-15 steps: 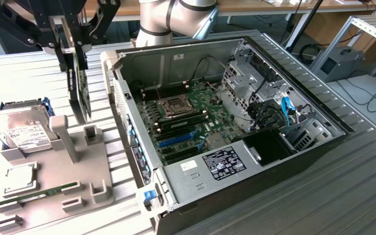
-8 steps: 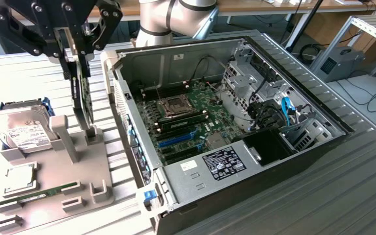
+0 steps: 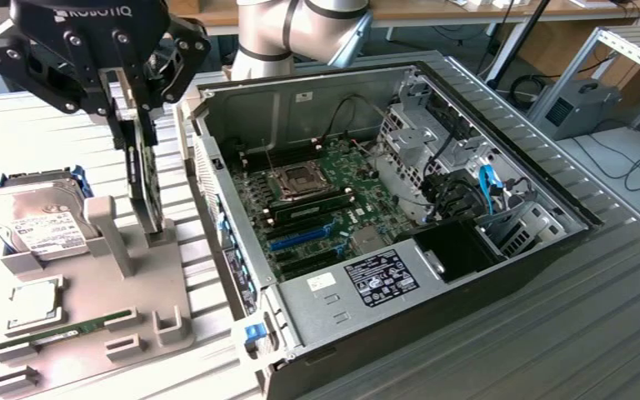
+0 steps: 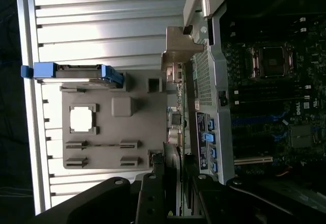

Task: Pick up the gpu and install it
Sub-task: 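Pick up the gpu and move the gpu toward the slot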

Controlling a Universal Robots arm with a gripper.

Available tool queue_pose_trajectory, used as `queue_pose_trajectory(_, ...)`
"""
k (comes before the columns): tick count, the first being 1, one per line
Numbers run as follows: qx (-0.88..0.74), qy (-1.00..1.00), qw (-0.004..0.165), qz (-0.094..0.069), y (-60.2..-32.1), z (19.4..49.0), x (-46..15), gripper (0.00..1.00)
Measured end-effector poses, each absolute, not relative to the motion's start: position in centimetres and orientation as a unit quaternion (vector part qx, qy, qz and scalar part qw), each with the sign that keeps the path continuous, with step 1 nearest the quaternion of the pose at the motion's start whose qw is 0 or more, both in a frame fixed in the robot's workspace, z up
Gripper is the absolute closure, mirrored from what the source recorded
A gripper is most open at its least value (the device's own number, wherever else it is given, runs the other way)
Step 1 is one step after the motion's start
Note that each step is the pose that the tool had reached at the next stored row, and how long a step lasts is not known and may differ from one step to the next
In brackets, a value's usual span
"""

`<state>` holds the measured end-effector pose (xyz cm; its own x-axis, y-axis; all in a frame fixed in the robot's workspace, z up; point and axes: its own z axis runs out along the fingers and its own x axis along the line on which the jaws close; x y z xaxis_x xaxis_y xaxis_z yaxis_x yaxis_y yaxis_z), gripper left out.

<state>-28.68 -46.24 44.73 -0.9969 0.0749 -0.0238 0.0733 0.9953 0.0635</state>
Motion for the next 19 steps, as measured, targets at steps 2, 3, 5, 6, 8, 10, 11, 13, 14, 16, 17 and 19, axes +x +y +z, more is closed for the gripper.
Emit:
queue_pose_trajectory(2, 0.037, 0.999, 0.013, 0.030, -46.2, 44.3, -28.5, 0.74)
queue_pose_trajectory(3, 0.037, 0.999, 0.013, 0.030, -46.2, 44.2, -28.4, 0.74)
queue_pose_trajectory(5, 0.036, 0.999, 0.013, 0.028, -46.2, 43.9, -28.3, 0.74)
queue_pose_trajectory(6, 0.036, 0.999, 0.013, 0.028, -46.2, 43.8, -28.3, 0.74)
queue_pose_trajectory(8, 0.036, 0.999, 0.013, 0.028, -46.2, 43.8, -28.2, 0.74)
queue_pose_trajectory(10, 0.036, 0.999, 0.013, 0.028, -46.2, 43.8, -28.1, 0.74)
queue_pose_trajectory(11, 0.036, 0.999, 0.013, 0.028, -46.2, 43.8, -28.0, 0.74)
queue_pose_trajectory(13, 0.036, 0.999, 0.013, 0.028, -46.2, 43.7, -27.9, 0.74)
queue_pose_trajectory(14, 0.036, 0.999, 0.013, 0.028, -46.2, 43.7, -27.8, 0.74)
queue_pose_trajectory(16, 0.036, 0.999, 0.013, 0.028, -46.2, 43.7, -27.7, 0.74)
queue_pose_trajectory(17, 0.036, 0.999, 0.013, 0.028, -46.2, 43.7, -27.6, 0.74)
queue_pose_trajectory(19, 0.036, 0.999, 0.013, 0.028, -46.2, 43.7, -27.5, 0.74)
